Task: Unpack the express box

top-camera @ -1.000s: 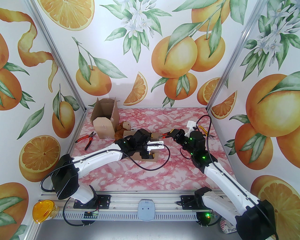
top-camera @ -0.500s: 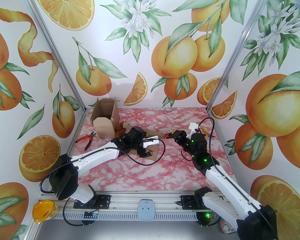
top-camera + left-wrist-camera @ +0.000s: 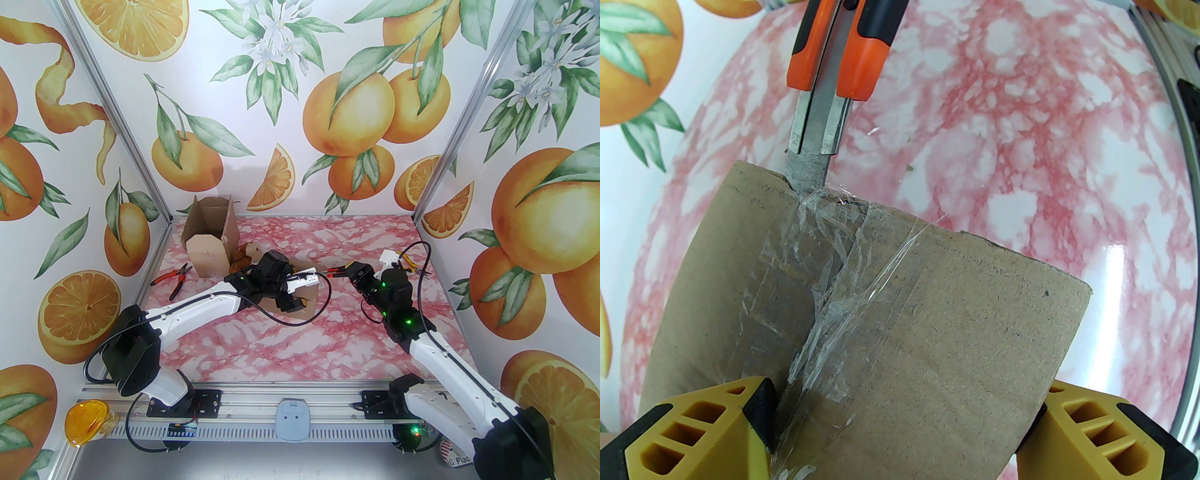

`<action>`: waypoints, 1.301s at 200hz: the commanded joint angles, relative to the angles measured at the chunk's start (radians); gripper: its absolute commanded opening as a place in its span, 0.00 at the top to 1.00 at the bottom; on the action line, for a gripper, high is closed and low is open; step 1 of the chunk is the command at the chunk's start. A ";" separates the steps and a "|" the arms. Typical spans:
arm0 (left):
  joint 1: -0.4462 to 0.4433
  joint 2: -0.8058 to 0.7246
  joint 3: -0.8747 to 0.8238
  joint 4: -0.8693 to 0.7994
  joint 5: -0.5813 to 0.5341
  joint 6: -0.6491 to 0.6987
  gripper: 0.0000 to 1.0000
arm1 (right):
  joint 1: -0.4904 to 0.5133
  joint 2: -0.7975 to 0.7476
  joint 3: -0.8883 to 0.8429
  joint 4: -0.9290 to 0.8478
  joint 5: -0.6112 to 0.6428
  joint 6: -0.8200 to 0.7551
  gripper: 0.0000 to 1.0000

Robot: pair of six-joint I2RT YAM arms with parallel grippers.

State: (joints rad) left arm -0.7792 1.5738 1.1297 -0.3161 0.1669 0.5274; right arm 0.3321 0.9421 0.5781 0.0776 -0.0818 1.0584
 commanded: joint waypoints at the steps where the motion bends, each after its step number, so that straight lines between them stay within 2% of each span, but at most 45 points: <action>1: 0.044 0.022 0.051 0.075 -0.119 -0.100 0.18 | 0.022 -0.026 -0.023 -0.132 -0.129 -0.006 1.00; 50: 0.063 0.023 0.056 0.070 -0.117 -0.117 0.19 | 0.022 -0.049 -0.006 -0.210 -0.165 -0.059 1.00; 155: 0.074 0.032 0.062 0.029 -0.116 -0.117 0.19 | 0.019 -0.078 0.008 -0.267 -0.212 -0.067 1.00; 260: 0.074 0.038 0.053 -0.013 -0.066 -0.095 0.19 | -0.082 -0.102 0.011 -0.273 -0.325 -0.054 1.00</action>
State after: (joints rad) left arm -0.7773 1.5887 1.1538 -0.3527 0.2302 0.5045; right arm 0.2501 0.8631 0.5816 -0.0467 -0.2169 1.0248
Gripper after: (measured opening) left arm 0.807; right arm 0.210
